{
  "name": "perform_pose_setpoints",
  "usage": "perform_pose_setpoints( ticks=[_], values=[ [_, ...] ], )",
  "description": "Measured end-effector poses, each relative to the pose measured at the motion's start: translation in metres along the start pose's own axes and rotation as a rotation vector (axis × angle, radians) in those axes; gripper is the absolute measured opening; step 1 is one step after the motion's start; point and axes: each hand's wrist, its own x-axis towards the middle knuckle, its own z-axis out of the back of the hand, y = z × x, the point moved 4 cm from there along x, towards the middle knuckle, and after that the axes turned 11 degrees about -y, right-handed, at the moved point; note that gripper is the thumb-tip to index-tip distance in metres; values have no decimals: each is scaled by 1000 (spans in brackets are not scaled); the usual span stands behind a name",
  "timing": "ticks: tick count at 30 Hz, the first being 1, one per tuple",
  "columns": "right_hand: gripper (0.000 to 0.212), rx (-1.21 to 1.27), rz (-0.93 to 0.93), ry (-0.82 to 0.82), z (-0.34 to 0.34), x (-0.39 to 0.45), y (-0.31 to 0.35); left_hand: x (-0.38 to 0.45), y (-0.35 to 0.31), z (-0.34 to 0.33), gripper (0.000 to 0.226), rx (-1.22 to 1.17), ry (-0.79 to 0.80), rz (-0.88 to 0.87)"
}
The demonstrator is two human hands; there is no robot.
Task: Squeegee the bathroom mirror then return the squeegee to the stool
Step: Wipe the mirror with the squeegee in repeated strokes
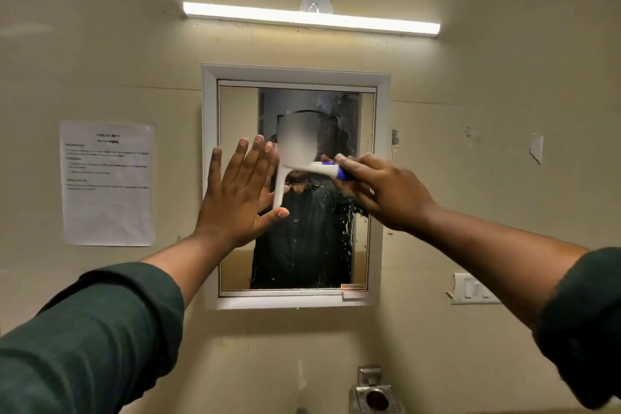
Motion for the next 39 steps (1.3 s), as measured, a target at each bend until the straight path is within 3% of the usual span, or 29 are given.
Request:
perform_pose_setpoints(
  ticks=[7, 16, 28, 39],
  values=[
    [53, 9, 63, -25, -25, 1, 38, -15, 15, -7, 109, 18, 56, -1],
    [50, -50, 12, 12, -38, -5, 44, -16, 14, -10, 108, -3, 51, 11],
    [57, -118, -17, 45, -27, -29, 12, -26, 12, -20, 103, -2, 33, -9],
    [49, -181, -131, 5, 10, -79, -50, -28, 9, -18, 103, 13, 62, -20]
  ],
)
